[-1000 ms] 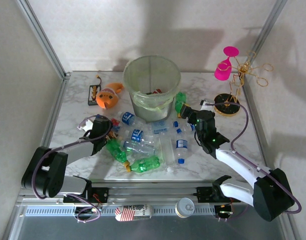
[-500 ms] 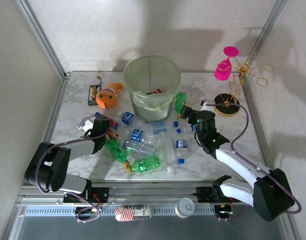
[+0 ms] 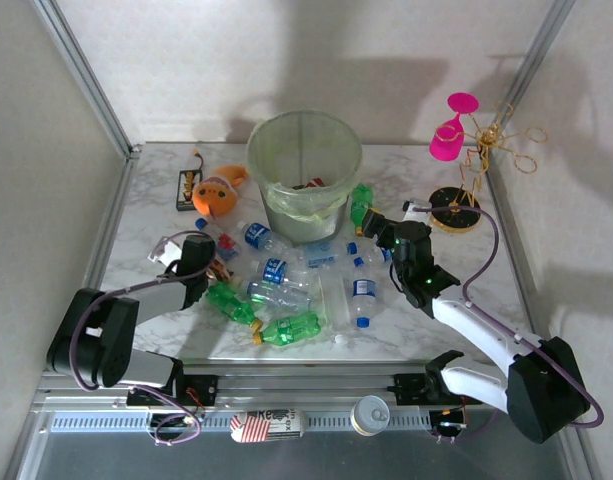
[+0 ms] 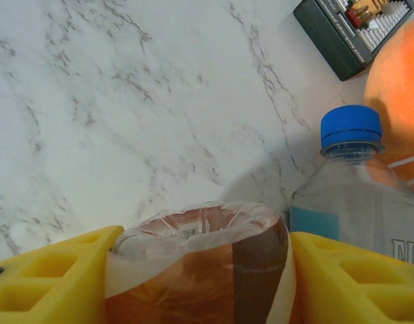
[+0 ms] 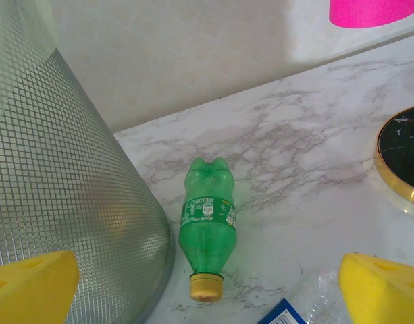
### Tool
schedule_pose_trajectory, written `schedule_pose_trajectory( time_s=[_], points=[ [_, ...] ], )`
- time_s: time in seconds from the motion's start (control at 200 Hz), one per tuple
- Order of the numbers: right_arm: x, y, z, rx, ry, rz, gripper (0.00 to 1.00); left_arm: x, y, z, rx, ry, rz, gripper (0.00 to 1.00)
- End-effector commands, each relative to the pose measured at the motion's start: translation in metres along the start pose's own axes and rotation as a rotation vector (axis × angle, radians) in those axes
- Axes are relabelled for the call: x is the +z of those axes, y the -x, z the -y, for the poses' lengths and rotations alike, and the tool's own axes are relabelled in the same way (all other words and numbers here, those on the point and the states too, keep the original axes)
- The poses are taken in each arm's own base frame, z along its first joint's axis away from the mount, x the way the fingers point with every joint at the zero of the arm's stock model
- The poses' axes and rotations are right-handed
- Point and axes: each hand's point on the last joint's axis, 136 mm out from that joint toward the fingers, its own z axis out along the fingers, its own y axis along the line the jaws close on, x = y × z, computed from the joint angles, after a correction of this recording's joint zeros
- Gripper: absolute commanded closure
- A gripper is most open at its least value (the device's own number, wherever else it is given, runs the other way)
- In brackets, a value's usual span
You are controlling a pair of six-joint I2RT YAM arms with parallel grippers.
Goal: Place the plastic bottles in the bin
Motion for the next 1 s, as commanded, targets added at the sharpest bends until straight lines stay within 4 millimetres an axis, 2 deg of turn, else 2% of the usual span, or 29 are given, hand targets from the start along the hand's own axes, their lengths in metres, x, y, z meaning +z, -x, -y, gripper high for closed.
schedule_pose_trajectory(
  time_s=[0.0, 0.31, 0.461, 0.556, 0.721, 0.996],
  points=[
    [-0.001, 0.005, -0.001, 0.027, 0.011, 0.013, 0.01, -0.004, 0.014, -0.012, 0.002, 0.031, 0.056, 0.41],
    [-0.001, 0.006, -0.003, 0.031, 0.018, 0.015, 0.01, -0.012, 0.039, -0.030, -0.030, 0.059, 0.116, 0.42],
    [0.001, 0.007, -0.006, 0.030, 0.027, 0.011, 0.01, -0.017, 0.056, -0.024, -0.080, 0.017, 0.139, 0.42],
    [0.002, 0.007, -0.006, 0.028, 0.028, 0.010, 0.01, -0.024, 0.072, -0.013, -0.095, -0.025, 0.164, 0.42],
    [0.003, 0.007, -0.008, 0.028, 0.032, 0.009, 0.01, -0.048, 0.105, 0.021, -0.074, -0.133, 0.215, 0.41],
    [0.009, 0.003, -0.009, 0.026, 0.041, 0.002, 0.01, -0.117, 0.164, 0.075, -0.152, -0.376, 0.324, 0.39]
  ],
)
